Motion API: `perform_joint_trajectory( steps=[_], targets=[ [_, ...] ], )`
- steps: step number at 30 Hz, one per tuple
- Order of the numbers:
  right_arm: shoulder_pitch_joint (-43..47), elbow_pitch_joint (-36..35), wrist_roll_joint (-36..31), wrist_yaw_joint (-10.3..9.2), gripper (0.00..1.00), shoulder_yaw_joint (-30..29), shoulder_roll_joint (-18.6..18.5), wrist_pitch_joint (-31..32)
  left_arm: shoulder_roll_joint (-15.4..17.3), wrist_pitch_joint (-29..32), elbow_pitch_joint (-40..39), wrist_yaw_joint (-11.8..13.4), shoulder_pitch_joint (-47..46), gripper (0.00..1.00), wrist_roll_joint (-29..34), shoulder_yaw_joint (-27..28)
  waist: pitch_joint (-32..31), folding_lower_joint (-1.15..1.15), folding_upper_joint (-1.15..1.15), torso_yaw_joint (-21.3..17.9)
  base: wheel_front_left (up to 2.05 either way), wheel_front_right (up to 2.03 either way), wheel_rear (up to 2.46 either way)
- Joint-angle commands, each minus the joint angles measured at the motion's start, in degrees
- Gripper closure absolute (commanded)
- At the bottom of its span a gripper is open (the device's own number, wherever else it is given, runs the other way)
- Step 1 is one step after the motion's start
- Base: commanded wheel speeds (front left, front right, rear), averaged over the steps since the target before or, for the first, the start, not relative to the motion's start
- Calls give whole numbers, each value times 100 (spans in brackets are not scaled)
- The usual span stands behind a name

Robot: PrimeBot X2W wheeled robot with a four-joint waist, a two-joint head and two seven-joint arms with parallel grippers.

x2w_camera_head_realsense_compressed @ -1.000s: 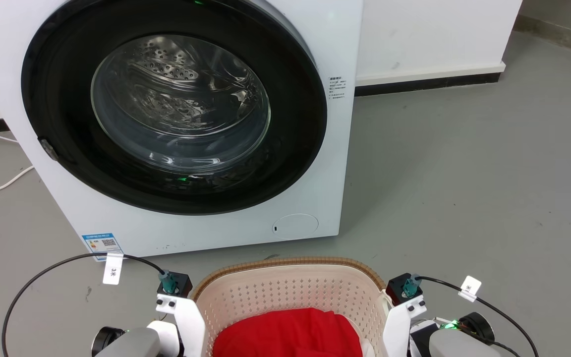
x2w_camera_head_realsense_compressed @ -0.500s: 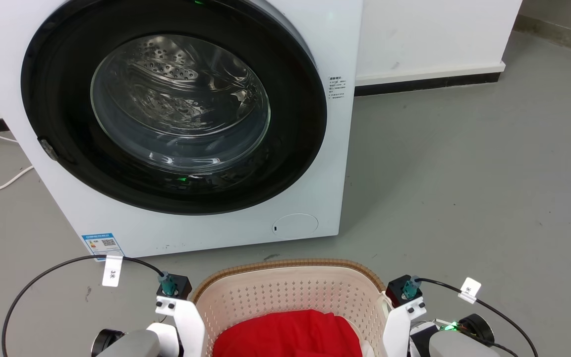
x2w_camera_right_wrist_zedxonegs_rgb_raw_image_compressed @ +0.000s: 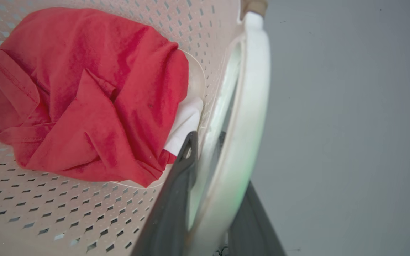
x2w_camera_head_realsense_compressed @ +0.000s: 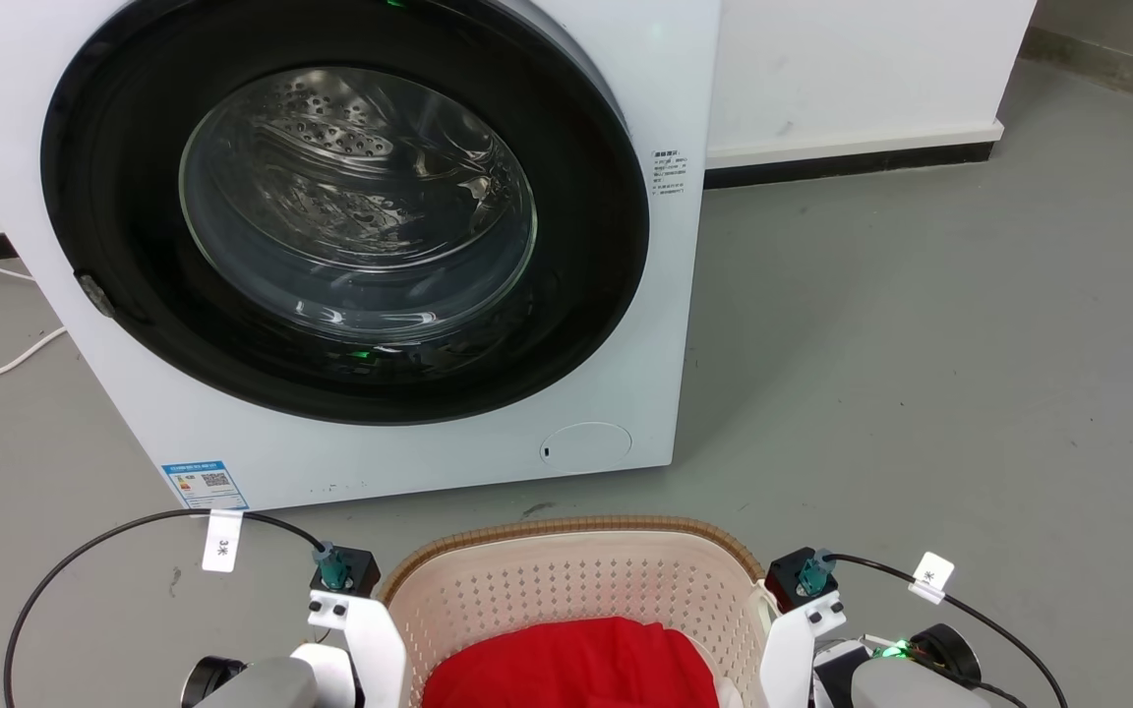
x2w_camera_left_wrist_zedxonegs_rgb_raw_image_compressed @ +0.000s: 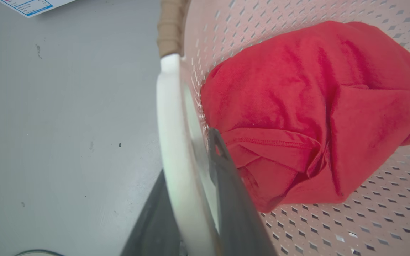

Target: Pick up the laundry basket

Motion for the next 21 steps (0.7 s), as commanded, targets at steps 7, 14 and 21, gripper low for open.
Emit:
perform_joint_trajectory(
  steps=[7,14,21],
  targets=[
    [-37,7,67,75,100,131,-18,-62,23,-84,-7,-20,-80,100,-86,-54,21,0,0,2,0,0,0],
    [-60,15,149,75,100,210,-30,-81,22,-106,3,-20,-104,100,-156,-117,56,0,0,0,0,0,0],
    [-79,21,198,75,100,260,-37,-100,24,-125,14,-21,-122,100,-209,-149,73,0,0,-1,0,0,0]
  ],
)
